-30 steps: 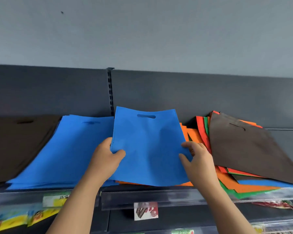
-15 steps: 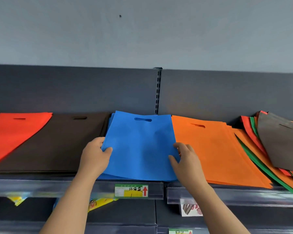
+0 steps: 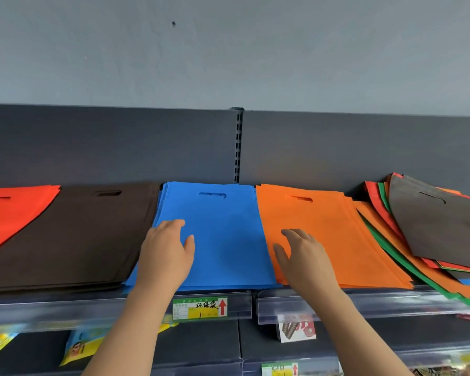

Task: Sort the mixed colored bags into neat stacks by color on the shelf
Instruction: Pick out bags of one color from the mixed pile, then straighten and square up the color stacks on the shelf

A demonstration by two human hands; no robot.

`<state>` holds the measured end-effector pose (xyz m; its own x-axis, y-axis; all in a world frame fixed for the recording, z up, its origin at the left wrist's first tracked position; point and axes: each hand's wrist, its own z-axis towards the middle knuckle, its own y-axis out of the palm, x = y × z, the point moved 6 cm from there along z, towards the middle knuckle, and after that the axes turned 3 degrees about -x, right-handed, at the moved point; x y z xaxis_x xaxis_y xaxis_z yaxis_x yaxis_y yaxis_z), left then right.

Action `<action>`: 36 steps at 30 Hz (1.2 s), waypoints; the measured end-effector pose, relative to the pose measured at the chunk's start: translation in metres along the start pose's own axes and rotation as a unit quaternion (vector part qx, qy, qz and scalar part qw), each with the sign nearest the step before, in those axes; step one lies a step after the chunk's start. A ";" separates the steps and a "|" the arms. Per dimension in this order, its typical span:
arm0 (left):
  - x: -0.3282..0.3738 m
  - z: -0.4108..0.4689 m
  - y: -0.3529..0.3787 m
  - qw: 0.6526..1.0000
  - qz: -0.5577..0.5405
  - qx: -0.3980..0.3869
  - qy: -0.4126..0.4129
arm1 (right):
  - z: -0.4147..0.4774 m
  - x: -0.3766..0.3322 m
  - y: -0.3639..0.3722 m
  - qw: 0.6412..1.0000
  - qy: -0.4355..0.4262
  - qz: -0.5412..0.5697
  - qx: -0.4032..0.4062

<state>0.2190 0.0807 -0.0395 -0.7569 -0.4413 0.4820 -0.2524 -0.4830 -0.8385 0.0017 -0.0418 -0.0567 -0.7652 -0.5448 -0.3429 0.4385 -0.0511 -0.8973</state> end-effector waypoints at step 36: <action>0.395 -0.022 0.272 0.950 -0.220 -0.220 0.022 | -0.044 0.416 -0.142 0.992 0.111 -0.041 -0.038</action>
<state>-0.1621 -0.2083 -0.0833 -0.5416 -0.2327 0.8078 -0.7709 -0.2458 -0.5877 -0.3996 -0.2243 -0.0839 -0.8856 -0.3440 -0.3121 0.3392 -0.0201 -0.9405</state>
